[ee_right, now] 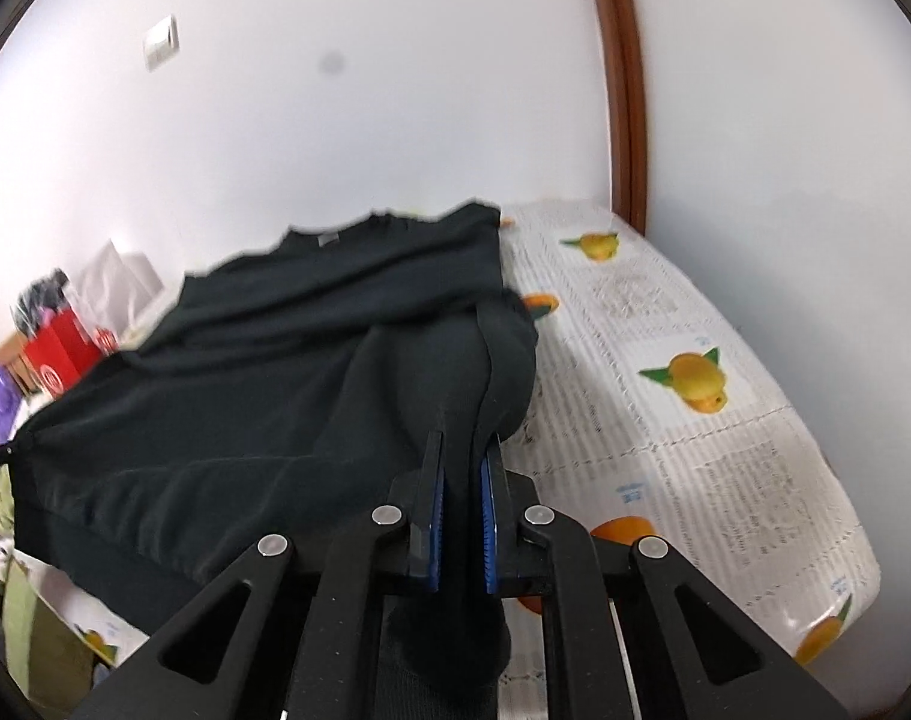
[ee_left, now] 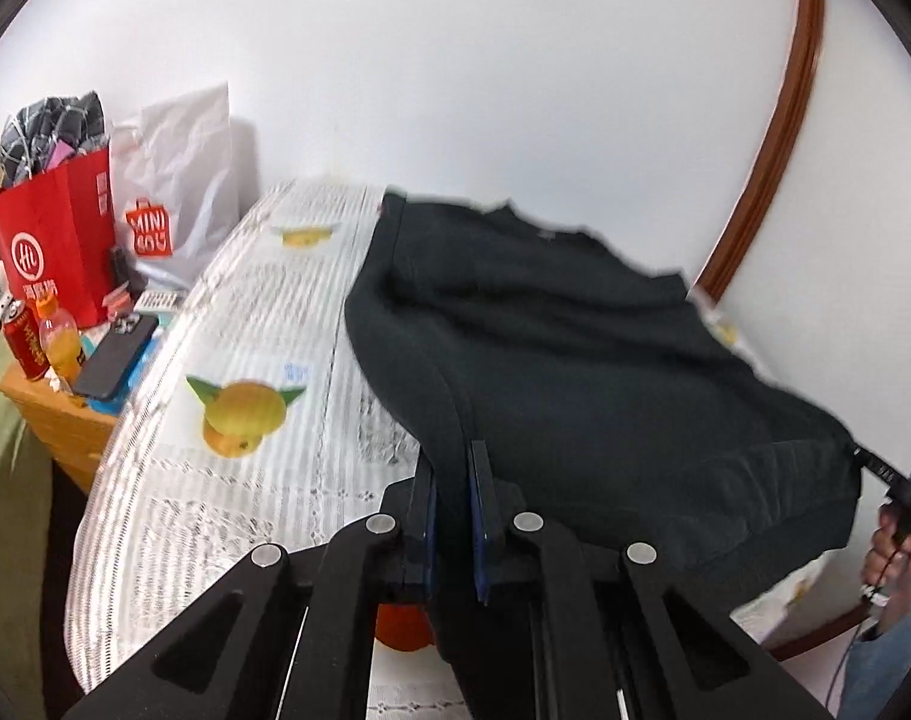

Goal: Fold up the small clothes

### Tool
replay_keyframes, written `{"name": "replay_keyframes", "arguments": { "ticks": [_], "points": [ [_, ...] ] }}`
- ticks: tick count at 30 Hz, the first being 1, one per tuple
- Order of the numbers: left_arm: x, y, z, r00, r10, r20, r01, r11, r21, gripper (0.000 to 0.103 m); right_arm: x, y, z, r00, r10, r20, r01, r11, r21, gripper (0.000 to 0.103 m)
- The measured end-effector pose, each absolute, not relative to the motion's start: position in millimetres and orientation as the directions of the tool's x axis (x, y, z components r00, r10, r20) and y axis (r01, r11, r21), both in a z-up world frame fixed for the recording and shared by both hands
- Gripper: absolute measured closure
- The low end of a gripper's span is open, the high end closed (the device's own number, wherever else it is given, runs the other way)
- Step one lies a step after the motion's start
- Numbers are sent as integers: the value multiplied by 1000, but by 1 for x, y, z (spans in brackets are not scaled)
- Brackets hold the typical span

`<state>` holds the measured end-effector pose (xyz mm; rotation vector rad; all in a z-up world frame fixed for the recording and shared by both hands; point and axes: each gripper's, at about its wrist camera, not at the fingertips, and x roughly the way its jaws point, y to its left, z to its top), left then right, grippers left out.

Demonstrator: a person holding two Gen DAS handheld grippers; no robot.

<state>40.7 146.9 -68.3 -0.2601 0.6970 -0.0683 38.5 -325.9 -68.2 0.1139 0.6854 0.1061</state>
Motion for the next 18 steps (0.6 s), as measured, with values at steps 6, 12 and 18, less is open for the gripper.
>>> {"name": "replay_keyframes", "arguments": {
  "ticks": [6, 12, 18],
  "points": [
    [29, 146, -34, 830, -162, -533, 30, 968, -247, 94, 16, -339, -35, 823, 183, -538, -89, 977, 196, 94],
    [54, 144, -19, 844, -109, -525, -8, 977, -215, 94, 40, -332, -14, 845, 163, -509, -73, 979, 192, 94],
    [109, 149, -19, 823, -71, -564, -70, 972, -224, 94, 96, -321, -6, 838, 154, -523, -65, 981, 184, 93]
  ]
}}
